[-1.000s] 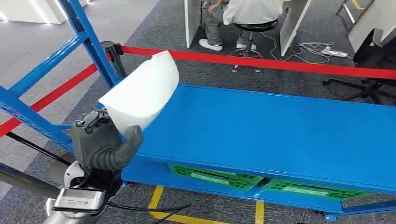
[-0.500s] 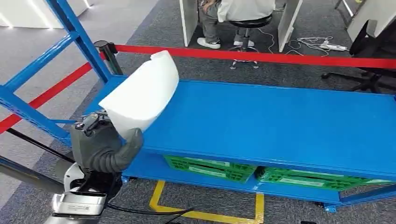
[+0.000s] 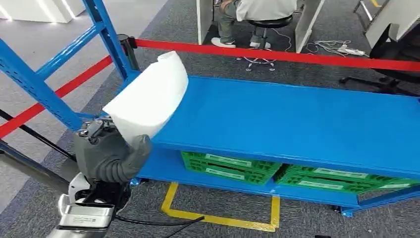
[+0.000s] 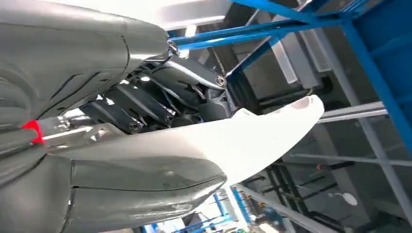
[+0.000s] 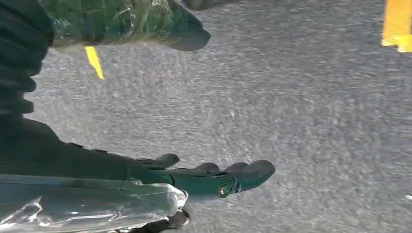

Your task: Take the parts from the cabinet and place them on the table.

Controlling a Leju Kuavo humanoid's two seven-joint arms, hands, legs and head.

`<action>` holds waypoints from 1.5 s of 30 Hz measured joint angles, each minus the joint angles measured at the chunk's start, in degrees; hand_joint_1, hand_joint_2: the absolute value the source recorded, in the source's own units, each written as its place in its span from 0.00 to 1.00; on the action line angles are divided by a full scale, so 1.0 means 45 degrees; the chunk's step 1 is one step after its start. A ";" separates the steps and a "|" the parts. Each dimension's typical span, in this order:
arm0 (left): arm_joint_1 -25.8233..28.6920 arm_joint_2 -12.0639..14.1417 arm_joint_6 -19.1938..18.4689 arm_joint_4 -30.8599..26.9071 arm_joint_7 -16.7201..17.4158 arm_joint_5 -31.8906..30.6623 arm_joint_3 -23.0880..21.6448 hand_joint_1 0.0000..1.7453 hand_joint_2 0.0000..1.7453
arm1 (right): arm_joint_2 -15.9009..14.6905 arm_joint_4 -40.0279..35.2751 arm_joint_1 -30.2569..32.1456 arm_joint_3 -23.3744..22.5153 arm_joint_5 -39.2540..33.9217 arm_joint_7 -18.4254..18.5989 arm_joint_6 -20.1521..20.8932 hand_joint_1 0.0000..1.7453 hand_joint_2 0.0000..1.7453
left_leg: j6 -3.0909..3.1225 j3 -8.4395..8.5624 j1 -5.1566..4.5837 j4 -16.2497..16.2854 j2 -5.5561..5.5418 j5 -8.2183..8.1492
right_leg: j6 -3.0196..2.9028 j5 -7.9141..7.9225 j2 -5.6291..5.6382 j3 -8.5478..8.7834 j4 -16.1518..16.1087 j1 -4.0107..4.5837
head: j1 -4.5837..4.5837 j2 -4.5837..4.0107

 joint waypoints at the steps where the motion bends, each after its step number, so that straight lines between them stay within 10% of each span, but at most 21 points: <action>1: 0.0036 -0.0005 0.0000 0.0000 0.0000 -0.0010 -0.0005 1.00 1.00 | 0.0000 0.0000 0.0006 0.0000 -0.0005 0.0000 0.0000 0.00 1.00 | -0.0024 -0.0105 0.0000 0.0006 0.0000 0.0070 | -0.0011 0.0436 0.0000 0.0507 -0.0627 0.0001 | -0.0005 0.0005; 3: 0.0057 -0.0024 0.0005 -0.0005 0.0000 -0.0034 -0.0044 1.00 1.00 | 0.0000 0.0000 -0.0036 0.0000 -0.0010 0.0000 0.0000 0.00 1.00 | -0.0110 -0.0321 0.0001 0.0085 -0.0009 0.0216 | -0.0077 0.1143 -0.0001 0.2003 -0.2795 0.0002 | 0.0000 0.0000; 4: 0.0071 -0.0029 0.0024 -0.0043 0.0000 -0.0038 -0.0049 1.00 1.00 | 0.0000 0.0000 -0.0101 0.0000 -0.0010 0.0000 0.0000 0.00 1.00 | -0.0197 -0.0433 -0.0059 0.0143 -0.0009 0.0278 | -0.0105 0.0796 0.0005 0.2594 -0.3742 0.0048 | 0.0005 0.0005; 9: 0.0142 -0.0053 0.0034 -0.0097 0.0000 -0.0116 -0.0179 1.00 1.00 | -0.0005 0.0000 -0.0039 0.0005 0.0000 0.0015 -0.0005 0.00 1.00 | -0.0523 -0.0628 -0.0004 0.0281 -0.0043 0.0439 | -0.0581 0.0943 -0.0045 0.2431 -0.4139 0.0010 | 0.0001 0.0005; 12: 0.0182 -0.0015 0.0034 -0.0117 0.0000 -0.0145 -0.0233 1.00 1.00 | -0.0005 0.0000 -0.0063 0.0005 0.0000 0.0019 -0.0015 0.00 1.00 | -0.0769 -0.1185 0.0069 0.2326 -0.0046 -0.1638 | -0.0809 0.1271 -0.0041 0.2200 -0.4116 0.0035 | -0.0092 0.0000; 14: 0.0233 0.0005 0.0034 -0.0117 0.0000 -0.0146 -0.0248 1.00 1.00 | -0.0005 0.0000 -0.0039 0.0005 0.0000 0.0024 -0.0015 0.00 1.00 | -0.0841 -0.1512 0.0117 0.4002 -0.0046 -0.2306 | -0.0809 0.1475 -0.0052 0.1888 -0.4057 0.0058 | -0.0083 0.0005; 16: 0.0266 0.0019 0.0034 -0.0117 0.0000 -0.0150 -0.0253 1.00 1.00 | -0.0005 0.0000 -0.0041 0.0000 -0.0005 0.0024 -0.0010 0.00 1.00 | -0.0806 -0.0928 0.0144 0.3579 -0.0046 -0.1689 | -0.0788 0.1610 -0.0052 0.1575 -0.3930 0.0088 | -0.0088 0.0005; 18: 0.0259 0.0010 0.0034 -0.0121 0.0000 -0.0150 -0.0267 1.00 1.00 | 0.0000 0.0000 -0.0043 0.0005 0.0000 0.0024 -0.0010 0.00 1.00 | -0.0622 0.0396 0.0108 0.1615 -0.0053 -0.0916 | -0.0755 0.1711 -0.0026 0.1374 -0.3828 0.0136 | -0.0097 0.0000; 20: 0.0246 0.0000 0.0034 -0.0151 -0.0005 -0.0155 -0.0286 1.00 1.00 | 0.0058 0.0000 -0.0051 0.0000 0.0005 0.0034 -0.0019 0.00 1.00 | -0.0337 0.1326 0.0031 0.0027 -0.0057 -0.1032 | -0.0643 0.1835 -0.0019 0.1242 -0.3768 0.0198 | -0.0068 0.0005; 24: 0.0248 -0.0005 0.0039 -0.0180 -0.0034 -0.0184 -0.0321 1.00 1.00 | 0.0058 0.0010 -0.0047 0.0005 0.0010 0.0058 -0.0015 0.00 1.00 | -0.0208 0.1095 0.0096 -0.0287 -0.0022 -0.0705 | -0.0301 0.2084 -0.0040 0.1021 -0.3763 0.0152 | -0.0078 0.0000; 28: 0.0247 -0.0025 0.0024 -0.0185 -0.0034 -0.0170 -0.0359 1.00 1.00 | 0.0053 0.0005 -0.0061 0.0005 0.0010 0.0063 -0.0015 0.00 1.00 | -0.0090 0.0532 0.0086 -0.0260 0.0031 -0.0256 | -0.0121 -0.0315 -0.0001 0.0063 -0.0987 0.0058 | -0.0029 0.0000; 30: 0.0250 -0.0024 0.0019 -0.0185 -0.0034 -0.0170 -0.0398 1.00 1.00 | 0.0053 0.0005 -0.0060 0.0005 0.0010 0.0063 -0.0015 0.00 1.00 | -0.0124 0.0182 0.0086 -0.0207 0.0038 -0.0005 | -0.0043 -0.0377 -0.0001 -0.0052 0.0151 0.0058 | -0.0015 0.0000; 33: 0.0256 -0.0015 0.0015 -0.0185 -0.0034 -0.0160 -0.0418 1.00 1.00 | 0.0049 0.0005 -0.0082 0.0005 0.0010 0.0019 -0.0015 0.00 1.00 | -0.0247 -0.0293 0.0108 -0.0075 0.0032 0.0283 | -0.0012 0.1097 -0.0005 0.1478 -0.1741 0.0010 | -0.0015 0.0000; 35: 0.0249 -0.0019 0.0015 -0.0204 -0.0034 -0.0146 -0.0413 1.00 1.00 | 0.0044 0.0005 -0.0148 0.0005 0.0010 0.0010 -0.0015 0.00 1.00 | -0.0381 -0.0542 0.0015 0.0136 0.0016 0.0391 | 0.0026 0.0668 0.0010 0.3058 -0.3964 0.0012 | 0.0015 0.0005; 39: 0.0269 0.0005 0.0019 -0.0219 -0.0034 -0.0145 -0.0432 1.00 1.00 | 0.0044 0.0005 -0.0075 0.0005 0.0010 -0.0005 -0.0010 0.00 1.00 | -0.0626 -0.0641 0.0036 0.0169 0.0020 0.0770 | -0.0426 0.0683 0.0018 0.2719 -0.4167 0.0031 | 0.0014 0.0000; 43: 0.0284 0.0044 0.0034 -0.0219 -0.0034 -0.0141 -0.0457 1.00 1.00 | 0.0034 0.0005 -0.0108 0.0000 0.0015 -0.0024 -0.0015 0.00 1.00 | -0.0877 -0.1324 0.0106 0.2717 -0.0010 -0.1911 | -0.0752 0.1205 -0.0043 0.2268 -0.4135 0.0047 | -0.0054 0.0000; 45: 0.0303 0.0068 0.0034 -0.0219 -0.0034 -0.0141 -0.0476 1.00 1.00 | 0.0029 0.0005 -0.0099 -0.0005 0.0015 -0.0024 -0.0015 0.00 1.00 | -0.0871 -0.1476 0.0108 0.4082 -0.0010 -0.2214 | -0.0768 0.1427 -0.0062 0.1913 -0.4041 0.0094 | -0.0053 0.0005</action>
